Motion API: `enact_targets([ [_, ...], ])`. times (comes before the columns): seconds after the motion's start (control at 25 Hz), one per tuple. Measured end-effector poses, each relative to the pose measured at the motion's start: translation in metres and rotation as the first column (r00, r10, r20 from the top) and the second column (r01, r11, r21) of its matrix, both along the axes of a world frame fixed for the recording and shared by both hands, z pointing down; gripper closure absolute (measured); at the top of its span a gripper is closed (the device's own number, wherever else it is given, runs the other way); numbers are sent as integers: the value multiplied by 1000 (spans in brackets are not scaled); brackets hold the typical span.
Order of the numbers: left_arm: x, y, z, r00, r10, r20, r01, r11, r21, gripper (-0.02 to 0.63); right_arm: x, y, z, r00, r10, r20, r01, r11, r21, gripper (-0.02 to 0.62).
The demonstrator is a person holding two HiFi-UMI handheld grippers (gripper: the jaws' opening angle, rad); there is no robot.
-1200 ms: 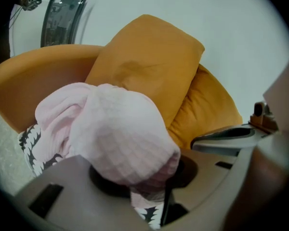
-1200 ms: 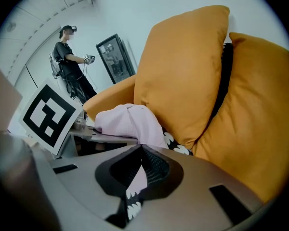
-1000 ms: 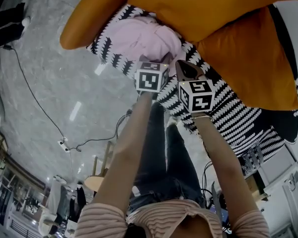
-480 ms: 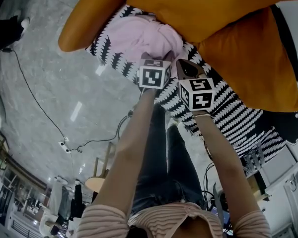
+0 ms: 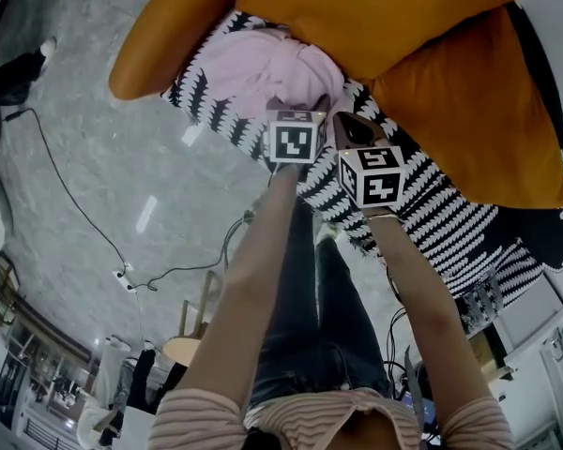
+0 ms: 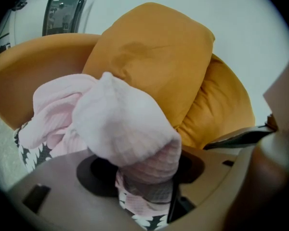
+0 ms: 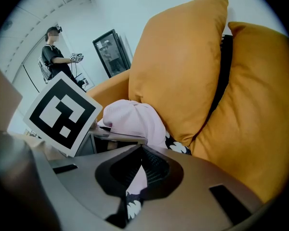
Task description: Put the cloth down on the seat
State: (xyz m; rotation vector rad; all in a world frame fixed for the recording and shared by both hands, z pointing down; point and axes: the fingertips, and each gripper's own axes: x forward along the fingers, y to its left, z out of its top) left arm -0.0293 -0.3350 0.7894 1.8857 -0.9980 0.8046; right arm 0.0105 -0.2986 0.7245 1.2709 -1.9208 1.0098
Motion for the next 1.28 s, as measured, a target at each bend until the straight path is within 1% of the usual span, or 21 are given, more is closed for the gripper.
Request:
enact_targets([
  [0.12, -2, 0, -6, 1000, -24, 11, 24, 1000, 6, 297, -2, -3, -4, 1000, 10, 4, -10, 1000, 5, 588],
  [0.2, -7, 0, -12, 999, -48, 22, 47, 999, 18, 279, -4, -5, -9, 1000, 12, 9, -13, 1000, 18, 588],
  [0.32, -16, -1, -22, 996, -86, 37, 84, 995, 54, 275, -3, -7, -17, 1000, 12, 17, -12, 999, 41, 586],
  [0.56, -24, 9, -45, 991, -133, 19, 131, 986, 103, 275, 2, -4, -31, 999, 21, 27, -23, 997, 79, 588],
  [0.64, -28, 11, -55, 991, -132, 21, 129, 984, 119, 276, 1, -4, -38, 999, 23, 36, -27, 995, 91, 586],
  [0.84, -28, 16, -77, 992, -126, -4, 125, 980, 154, 278, 2, -2, -60, 998, 23, 61, -31, 991, 133, 588],
  [0.92, -30, 19, -90, 991, -136, -14, 136, 975, 178, 294, 1, 2, -72, 997, 25, 69, -36, 988, 153, 586],
  [1.0, -32, 21, -105, 991, -135, -19, 136, 968, 209, 355, 0, 5, -84, 997, 28, 78, -42, 984, 175, 588],
  [1.08, -33, 24, -121, 992, -123, -25, 126, 963, 239, 382, 0, 7, -95, 996, 30, 85, -46, 980, 195, 586],
  [1.2, -30, 31, -139, 993, -108, -48, 117, 957, 267, 407, 2, 15, -107, 995, 30, 95, -50, 975, 218, 588],
  [1.28, -27, 35, -151, 992, -105, -68, 119, 953, 277, 411, 4, 20, -115, 994, 29, 101, -52, 972, 228, 587],
])
